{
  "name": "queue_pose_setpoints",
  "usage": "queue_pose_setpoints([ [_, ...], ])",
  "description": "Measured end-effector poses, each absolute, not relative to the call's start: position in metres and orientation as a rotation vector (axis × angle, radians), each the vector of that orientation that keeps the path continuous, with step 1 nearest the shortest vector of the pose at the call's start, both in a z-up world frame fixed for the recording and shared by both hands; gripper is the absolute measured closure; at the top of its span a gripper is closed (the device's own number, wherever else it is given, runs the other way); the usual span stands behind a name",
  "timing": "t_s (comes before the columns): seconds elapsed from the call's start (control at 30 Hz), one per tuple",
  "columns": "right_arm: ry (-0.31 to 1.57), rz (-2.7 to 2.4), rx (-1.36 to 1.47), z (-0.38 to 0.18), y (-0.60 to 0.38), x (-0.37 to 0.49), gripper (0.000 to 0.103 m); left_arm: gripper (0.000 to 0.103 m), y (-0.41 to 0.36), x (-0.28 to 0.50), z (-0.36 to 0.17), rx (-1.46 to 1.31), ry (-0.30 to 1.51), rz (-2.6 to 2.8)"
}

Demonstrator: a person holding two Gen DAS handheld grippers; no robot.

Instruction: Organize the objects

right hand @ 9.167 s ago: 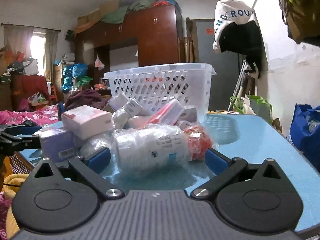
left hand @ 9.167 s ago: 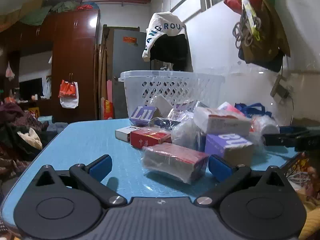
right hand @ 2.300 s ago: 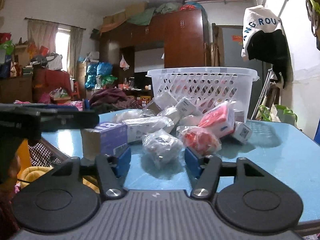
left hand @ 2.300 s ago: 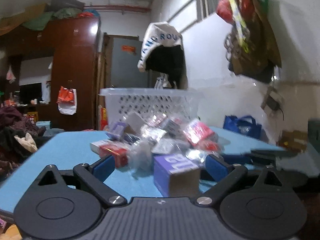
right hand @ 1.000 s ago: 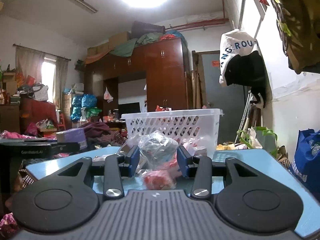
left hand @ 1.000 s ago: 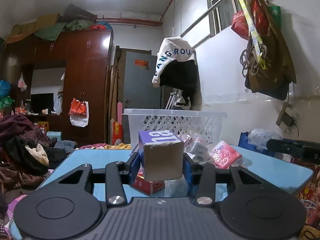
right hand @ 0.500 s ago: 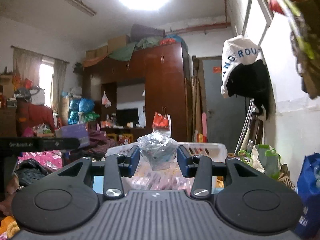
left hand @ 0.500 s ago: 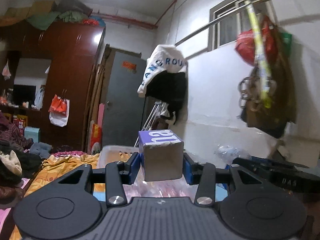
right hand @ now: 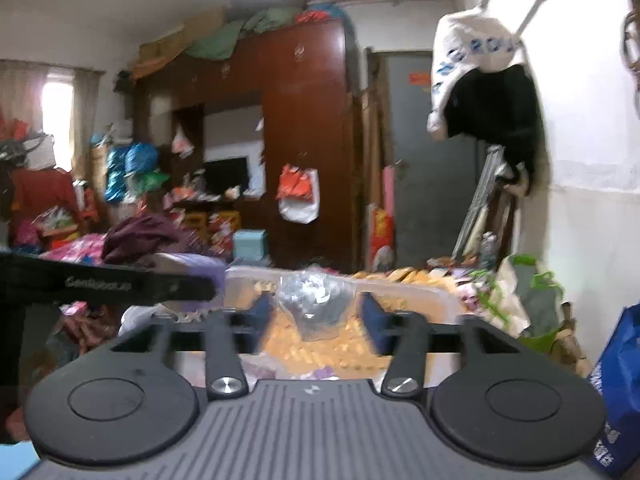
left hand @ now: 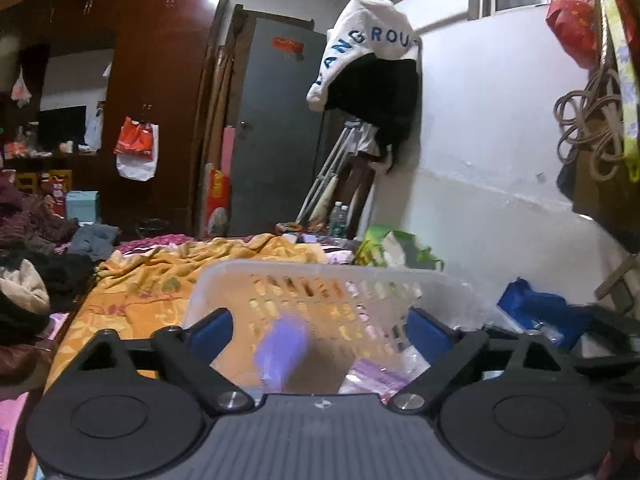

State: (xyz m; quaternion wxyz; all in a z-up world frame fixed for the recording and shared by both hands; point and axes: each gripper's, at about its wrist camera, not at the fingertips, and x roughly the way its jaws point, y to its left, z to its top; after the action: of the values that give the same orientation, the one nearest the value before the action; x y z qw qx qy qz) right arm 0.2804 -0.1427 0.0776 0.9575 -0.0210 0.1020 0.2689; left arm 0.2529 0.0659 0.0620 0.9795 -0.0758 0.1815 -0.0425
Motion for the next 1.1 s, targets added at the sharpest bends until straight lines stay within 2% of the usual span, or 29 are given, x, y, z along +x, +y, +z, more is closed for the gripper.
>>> queue_pose_setpoints([
  [0.13,0.17,0.585,-0.014,0.066,-0.164,0.242,0.0,0.01,0.073,0.206,0.058,-0.142,0.309,-0.115],
  [0.33,0.203,0.661,0.073,0.008,-0.215,0.162,0.0,0.009,0.073,0.105,0.025,-0.121,0.26,-0.111],
  [0.53,0.201,0.681,0.032,-0.021,-0.211,0.126,0.001,0.009,0.055,0.062,-0.016,-0.033,0.262,-0.113],
  [0.6,0.209,0.66,-0.035,-0.024,-0.197,0.126,0.019,0.014,0.049,0.065,-0.019,-0.009,0.275,-0.112],
  [0.63,0.23,0.661,-0.045,-0.025,-0.192,0.13,0.023,0.017,0.048,0.067,-0.02,-0.003,0.285,-0.109],
  [0.7,0.28,0.668,-0.048,-0.029,-0.186,0.137,0.038,0.03,0.05,0.069,-0.023,-0.014,0.295,-0.104],
  [0.8,0.317,0.651,-0.071,-0.033,-0.179,0.144,0.042,0.038,0.054,0.074,-0.029,-0.018,0.323,-0.094],
  [0.87,0.331,0.653,-0.077,-0.034,-0.178,0.147,0.055,0.042,0.049,0.075,-0.034,0.003,0.338,-0.092],
  [1.1,0.324,0.66,-0.067,-0.033,-0.187,0.144,0.055,0.042,0.015,0.074,-0.047,0.126,0.355,-0.106],
])
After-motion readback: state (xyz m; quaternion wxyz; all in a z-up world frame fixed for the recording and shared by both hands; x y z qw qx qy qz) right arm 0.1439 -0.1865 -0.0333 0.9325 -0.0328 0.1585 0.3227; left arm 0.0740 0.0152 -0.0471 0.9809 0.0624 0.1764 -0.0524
